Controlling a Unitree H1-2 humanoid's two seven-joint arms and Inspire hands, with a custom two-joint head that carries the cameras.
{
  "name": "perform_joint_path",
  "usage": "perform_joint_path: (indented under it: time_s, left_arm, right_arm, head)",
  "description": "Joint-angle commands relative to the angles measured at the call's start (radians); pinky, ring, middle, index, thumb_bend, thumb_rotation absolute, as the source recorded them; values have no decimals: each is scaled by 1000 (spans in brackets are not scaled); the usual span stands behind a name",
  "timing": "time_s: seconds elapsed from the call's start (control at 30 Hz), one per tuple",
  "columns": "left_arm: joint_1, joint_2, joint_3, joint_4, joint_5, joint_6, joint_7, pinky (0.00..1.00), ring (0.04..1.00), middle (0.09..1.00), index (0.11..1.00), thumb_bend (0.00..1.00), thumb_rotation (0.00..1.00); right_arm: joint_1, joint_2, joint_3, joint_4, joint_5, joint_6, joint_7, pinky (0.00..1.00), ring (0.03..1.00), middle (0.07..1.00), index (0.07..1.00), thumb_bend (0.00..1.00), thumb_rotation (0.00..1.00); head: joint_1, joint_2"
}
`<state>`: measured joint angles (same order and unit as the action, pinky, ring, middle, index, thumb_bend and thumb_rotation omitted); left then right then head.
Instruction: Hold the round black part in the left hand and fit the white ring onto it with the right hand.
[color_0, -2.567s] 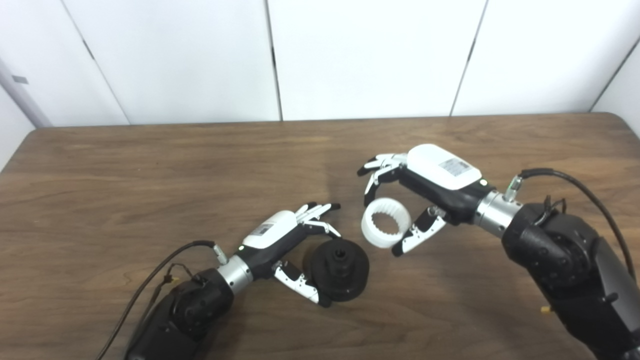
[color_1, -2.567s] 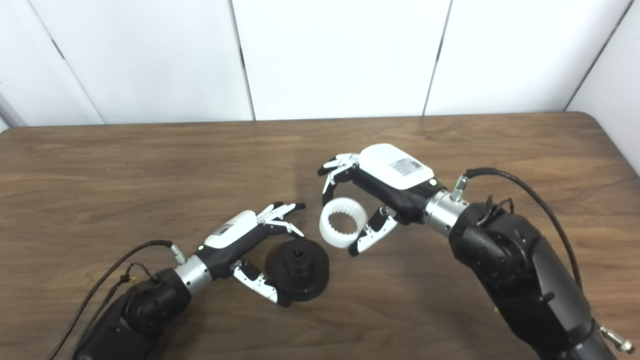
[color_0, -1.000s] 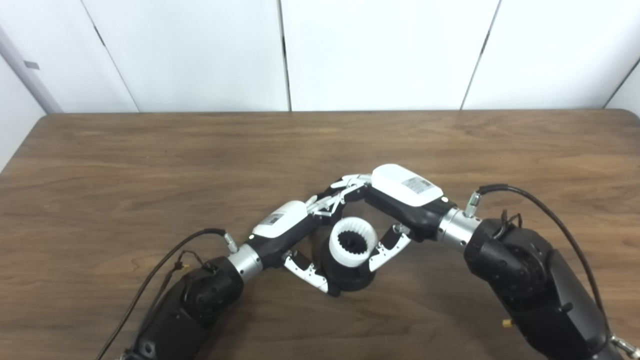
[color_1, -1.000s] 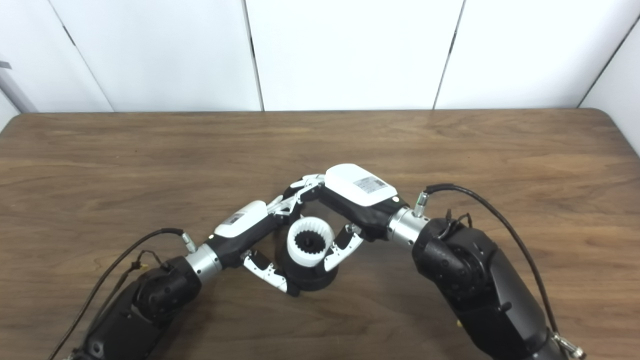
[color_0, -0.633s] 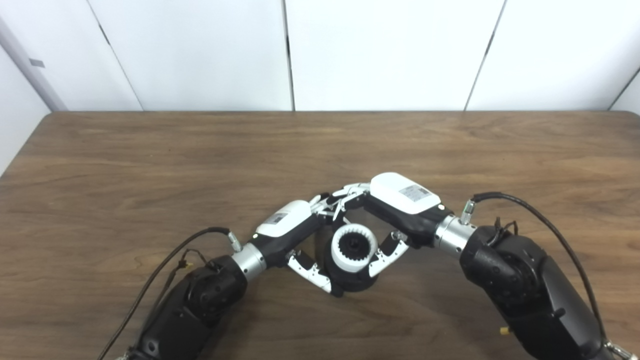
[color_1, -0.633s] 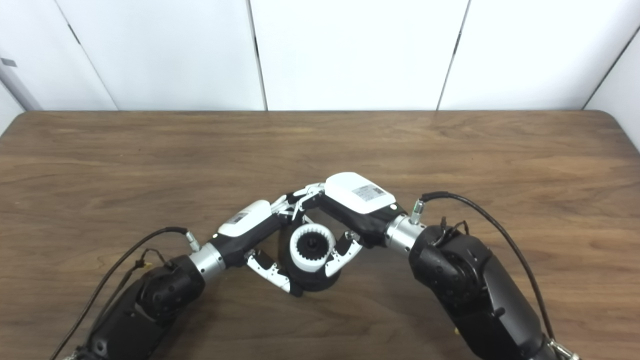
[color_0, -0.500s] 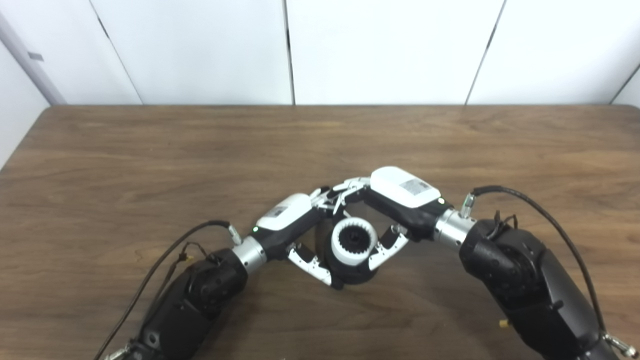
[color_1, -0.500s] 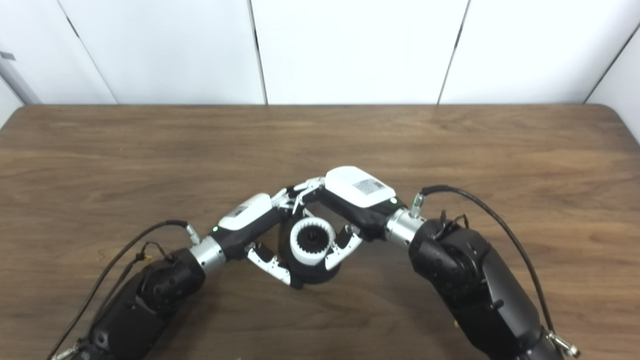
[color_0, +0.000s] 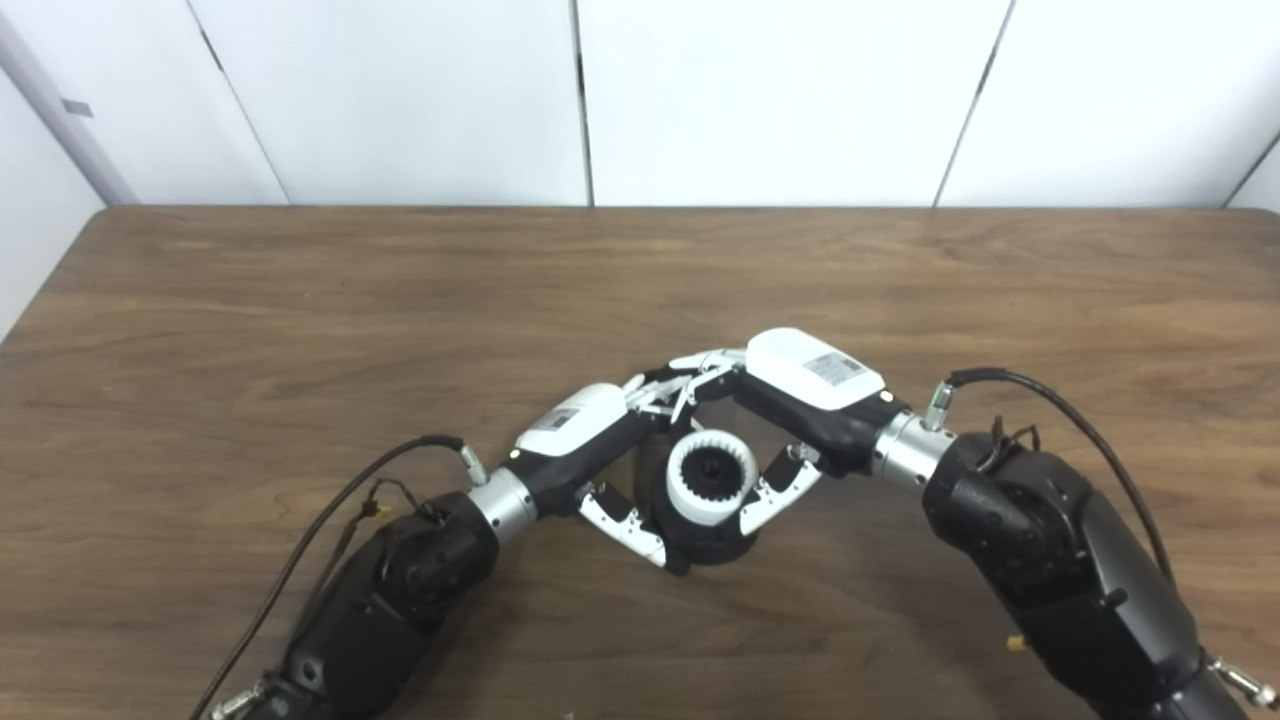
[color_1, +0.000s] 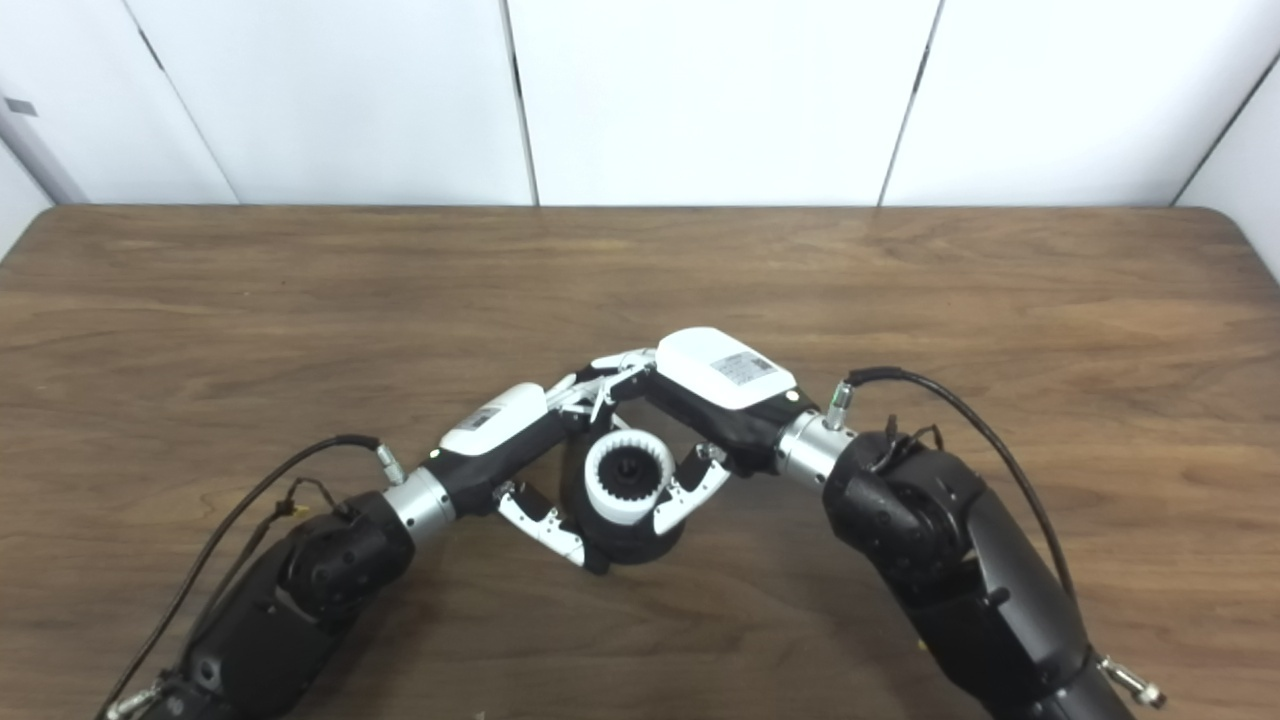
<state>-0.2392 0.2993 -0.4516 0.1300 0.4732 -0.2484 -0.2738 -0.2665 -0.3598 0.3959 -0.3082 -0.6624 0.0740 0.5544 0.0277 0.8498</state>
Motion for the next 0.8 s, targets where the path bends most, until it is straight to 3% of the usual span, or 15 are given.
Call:
perform_joint_path:
  time_s: [0.0, 0.3, 0.47, 0.77]
  left_arm:
    - [11, 1, -27, 15, 31, 30, -41, 1000, 1000, 1000, 488, 521, 76]
    - [9, 4, -26, 22, 27, 26, -45, 1000, 1000, 1000, 488, 521, 76]
    - [9, 6, -26, 17, 29, 30, -49, 1000, 1000, 1000, 488, 521, 77]
    - [8, 5, -26, 18, 25, 32, -50, 995, 1000, 1000, 488, 521, 76]
  right_arm:
    - [-8, -41, -11, 13, -32, 41, 35, 795, 866, 909, 793, 832, 242]
    - [-25, -103, -38, -39, -22, 121, 108, 805, 900, 951, 901, 942, 293]
    - [-31, -123, -46, -63, -23, 160, 145, 839, 916, 965, 913, 946, 277]
    - [-32, -165, -78, -69, -15, 168, 158, 833, 913, 967, 911, 907, 215]
  head:
    - [0, 2]
    - [-3, 4]
    - [-5, 5]
    - [-8, 7]
